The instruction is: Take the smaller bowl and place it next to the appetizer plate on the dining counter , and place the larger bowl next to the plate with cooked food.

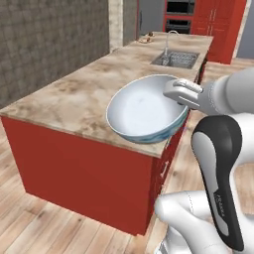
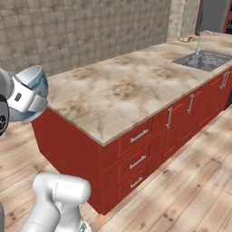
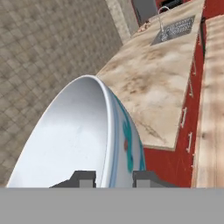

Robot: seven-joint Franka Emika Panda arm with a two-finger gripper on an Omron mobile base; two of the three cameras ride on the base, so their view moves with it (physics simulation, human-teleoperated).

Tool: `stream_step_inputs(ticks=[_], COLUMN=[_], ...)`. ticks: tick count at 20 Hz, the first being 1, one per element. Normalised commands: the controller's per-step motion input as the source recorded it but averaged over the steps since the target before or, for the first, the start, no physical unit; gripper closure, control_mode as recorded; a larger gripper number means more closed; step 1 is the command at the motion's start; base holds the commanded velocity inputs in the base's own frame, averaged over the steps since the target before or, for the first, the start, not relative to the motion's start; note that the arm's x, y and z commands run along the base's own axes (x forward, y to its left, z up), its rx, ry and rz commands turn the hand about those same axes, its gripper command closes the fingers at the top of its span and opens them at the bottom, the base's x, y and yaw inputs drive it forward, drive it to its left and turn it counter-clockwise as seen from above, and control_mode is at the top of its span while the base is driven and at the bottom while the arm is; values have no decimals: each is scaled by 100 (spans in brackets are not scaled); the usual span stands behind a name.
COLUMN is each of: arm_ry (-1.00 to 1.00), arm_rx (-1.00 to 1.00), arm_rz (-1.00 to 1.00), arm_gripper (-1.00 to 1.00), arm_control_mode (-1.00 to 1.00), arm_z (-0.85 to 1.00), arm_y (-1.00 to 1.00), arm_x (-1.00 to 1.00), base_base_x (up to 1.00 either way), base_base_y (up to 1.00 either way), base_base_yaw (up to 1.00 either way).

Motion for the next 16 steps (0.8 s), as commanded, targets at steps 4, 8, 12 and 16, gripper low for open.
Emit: stream_step_inputs(ticks=[4,8,12,16], arm_ry=[0,0,0,0], arm_rx=[0,0,0,0], arm_rz=[0,0,0,0], arm_gripper=[100,100,100,100], arm_control_mode=[100,100,100,100], arm_z=[0,0,0,0], arm_y=[0,0,0,0], arm_x=[0,0,0,0], base_base_x=[66,75,50,44], base_base_y=[100,100,100,100], base_base_yaw=[10,6,1,-7])
